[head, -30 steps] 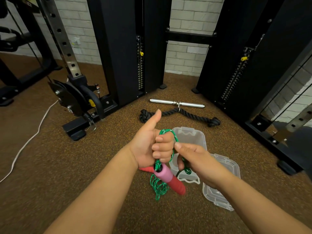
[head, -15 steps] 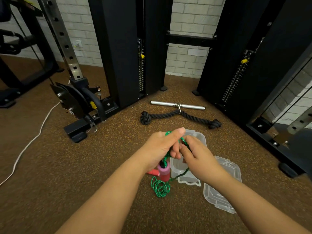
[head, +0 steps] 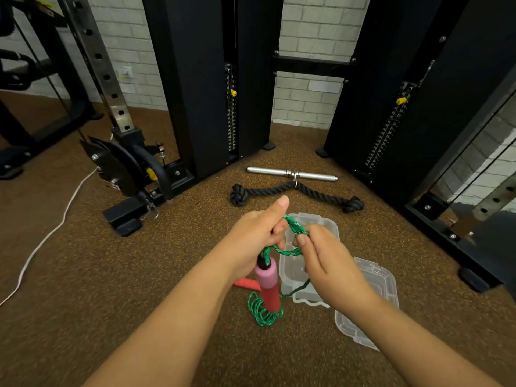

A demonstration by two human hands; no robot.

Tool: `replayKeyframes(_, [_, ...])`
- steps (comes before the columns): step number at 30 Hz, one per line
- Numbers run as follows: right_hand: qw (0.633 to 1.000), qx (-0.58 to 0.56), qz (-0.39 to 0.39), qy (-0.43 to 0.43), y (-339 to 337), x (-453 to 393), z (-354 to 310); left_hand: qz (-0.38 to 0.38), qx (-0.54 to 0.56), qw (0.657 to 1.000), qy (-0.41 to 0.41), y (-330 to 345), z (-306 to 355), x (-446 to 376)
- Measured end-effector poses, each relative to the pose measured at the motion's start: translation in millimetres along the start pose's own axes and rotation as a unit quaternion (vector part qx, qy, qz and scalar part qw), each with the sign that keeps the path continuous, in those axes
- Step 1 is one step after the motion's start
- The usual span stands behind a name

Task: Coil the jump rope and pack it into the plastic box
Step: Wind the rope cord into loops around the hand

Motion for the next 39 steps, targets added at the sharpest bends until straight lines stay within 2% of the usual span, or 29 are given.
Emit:
replayKeyframes(4, [0.999, -0.029, 0.01, 0.031, 6, -3, 0, -0.016, 0.202, 0.978, -0.042, 9, 1, 0])
replayKeyframes(6, [0.998, -0.045, 0.013, 0.037, 7, -5, -2, -0.022, 0.263, 0.963, -0.057, 10, 0, 0])
replayKeyframes(9, [0.988, -0.127, -0.014, 0.089, 9, -6, -2, -0.035, 0.232, 0.971, -0.046, 8, 0, 1])
replayKeyframes(13, [0.945, -0.272, -0.078, 0.165, 4, -5, 8, -0.052, 0.164, 0.985, -0.021, -1, 3, 0])
replayKeyframes(18, [0.926, -0.287, -0.166, 0.181, -2, 2, 17, -0.022, 0.145, 0.989, -0.01, -18, 5, -4])
replayKeyframes(22, [0.917, -0.304, -0.187, 0.177, -1, 3, 13, 0.0, 0.155, 0.988, -0.007, -21, 5, -5])
replayKeyframes(29, [0.937, -0.245, -0.17, 0.184, 2, 2, 14, 0.036, 0.177, 0.984, 0.005, -31, 4, -7])
replayKeyframes(36, [0.967, -0.091, -0.07, 0.229, 2, -4, 26, 0.048, 0.148, 0.988, 0.012, -32, 5, -8])
replayKeyframes(39, [0.969, -0.06, -0.1, 0.219, 5, -4, 26, 0.014, 0.127, 0.992, 0.017, -23, 3, -7])
Point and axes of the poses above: each hand's wrist, its own x-axis away from the middle knuckle, its own y-axis out of the palm, z = x × y, the point moved 2 cm from there along -x, towards the middle knuckle, and after that the axes turned 5 degrees about z, right-handed, at the moved point
